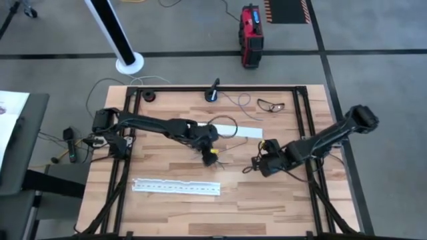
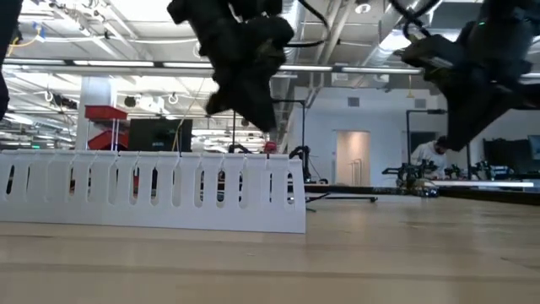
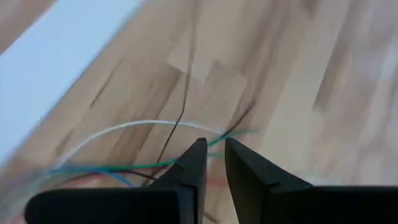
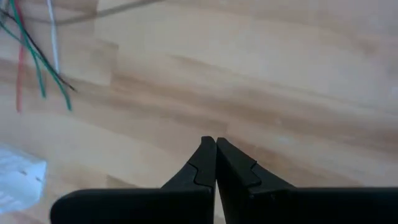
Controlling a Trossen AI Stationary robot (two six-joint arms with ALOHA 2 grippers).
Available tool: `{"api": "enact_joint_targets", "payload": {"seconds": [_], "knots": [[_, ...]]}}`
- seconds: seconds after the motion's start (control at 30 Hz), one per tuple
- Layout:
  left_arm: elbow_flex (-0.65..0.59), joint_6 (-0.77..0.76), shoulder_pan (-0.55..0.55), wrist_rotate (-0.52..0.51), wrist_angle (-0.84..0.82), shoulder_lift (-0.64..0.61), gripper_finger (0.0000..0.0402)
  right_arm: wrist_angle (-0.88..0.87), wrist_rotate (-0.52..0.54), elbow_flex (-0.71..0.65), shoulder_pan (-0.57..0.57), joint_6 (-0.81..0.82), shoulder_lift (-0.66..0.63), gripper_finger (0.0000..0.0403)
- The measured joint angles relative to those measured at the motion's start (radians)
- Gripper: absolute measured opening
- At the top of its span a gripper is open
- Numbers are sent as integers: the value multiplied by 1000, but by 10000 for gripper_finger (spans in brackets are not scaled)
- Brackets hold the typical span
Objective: Ziptie cables
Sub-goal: Insert the black zip tie into the locking head
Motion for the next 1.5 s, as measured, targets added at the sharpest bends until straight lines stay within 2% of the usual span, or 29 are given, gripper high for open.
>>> {"api": "enact_joint_targets", "payload": {"seconds": [0.17,0.4,0.57,0.97,1.13,1.3,1.5], "knots": [[1,256,11,41,-6,76,50,12,7,1,49,62,0,7],[0,417,25,49,20,142,50,20,27,1,80,108,0,7],[0,432,46,91,33,166,50,29,34,1,81,110,0,7],[-2,462,66,97,85,203,50,46,58,1,81,108,0,7],[5,438,64,156,72,254,50,45,59,1,81,108,0,7],[7,447,59,137,65,260,49,45,60,1,82,107,0,7],[6,468,61,126,58,261,7,46,60,1,83,107,0,7]]}}
